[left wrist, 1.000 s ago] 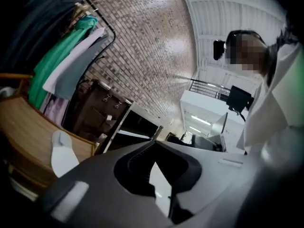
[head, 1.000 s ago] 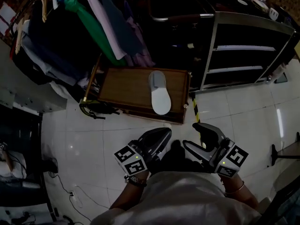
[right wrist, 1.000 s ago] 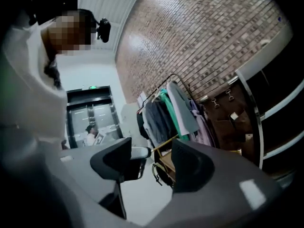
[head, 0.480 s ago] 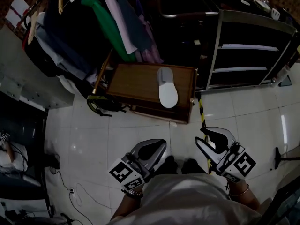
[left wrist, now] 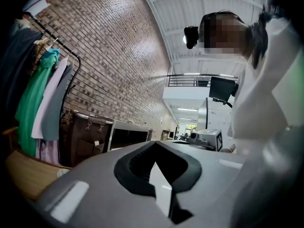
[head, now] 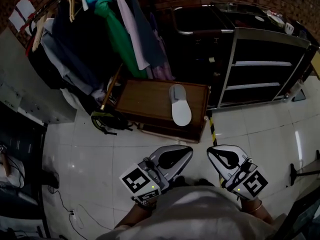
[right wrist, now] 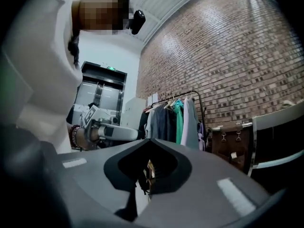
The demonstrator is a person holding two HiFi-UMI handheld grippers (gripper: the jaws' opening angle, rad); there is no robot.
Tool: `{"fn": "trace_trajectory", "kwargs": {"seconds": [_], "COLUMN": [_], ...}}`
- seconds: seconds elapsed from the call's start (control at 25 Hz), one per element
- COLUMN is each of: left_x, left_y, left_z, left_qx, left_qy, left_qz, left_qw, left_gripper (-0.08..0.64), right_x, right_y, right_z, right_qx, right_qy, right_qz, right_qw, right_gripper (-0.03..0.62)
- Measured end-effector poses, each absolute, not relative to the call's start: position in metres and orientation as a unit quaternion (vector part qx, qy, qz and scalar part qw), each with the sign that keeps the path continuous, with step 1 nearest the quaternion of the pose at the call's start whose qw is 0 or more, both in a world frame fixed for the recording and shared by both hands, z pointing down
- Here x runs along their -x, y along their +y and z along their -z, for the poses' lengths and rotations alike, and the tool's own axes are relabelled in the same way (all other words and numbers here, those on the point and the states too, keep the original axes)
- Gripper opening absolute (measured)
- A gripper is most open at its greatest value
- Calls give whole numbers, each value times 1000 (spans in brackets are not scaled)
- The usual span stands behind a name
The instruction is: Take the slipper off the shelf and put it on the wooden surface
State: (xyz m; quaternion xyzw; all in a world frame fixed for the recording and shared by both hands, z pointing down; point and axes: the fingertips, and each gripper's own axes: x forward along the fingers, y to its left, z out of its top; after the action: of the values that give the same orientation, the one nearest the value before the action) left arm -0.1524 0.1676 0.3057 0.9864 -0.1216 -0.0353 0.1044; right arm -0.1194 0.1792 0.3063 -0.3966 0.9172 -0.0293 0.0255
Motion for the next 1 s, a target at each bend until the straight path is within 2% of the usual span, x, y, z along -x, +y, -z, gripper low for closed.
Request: {"fn": "trace_trajectory", "kwargs": {"seconds": [0.24,1.0], "left_x": [149,157], "left_y": [176,170], "left_z": [-318,-323], "left_qx": [-988,-987], "left_qy": [-105,-116], "left_qz": [25,20], "left_qw": [110,107], "left_gripper": [-2,-2], "right_x": [141,140], "right_y": [193,183], "right_z": [-315,-315], "right_qx": [378,383], "right_qy": [926,923], "right_qz": [15,26], "right_qw": [-7,10], "right_gripper": [2,2]}}
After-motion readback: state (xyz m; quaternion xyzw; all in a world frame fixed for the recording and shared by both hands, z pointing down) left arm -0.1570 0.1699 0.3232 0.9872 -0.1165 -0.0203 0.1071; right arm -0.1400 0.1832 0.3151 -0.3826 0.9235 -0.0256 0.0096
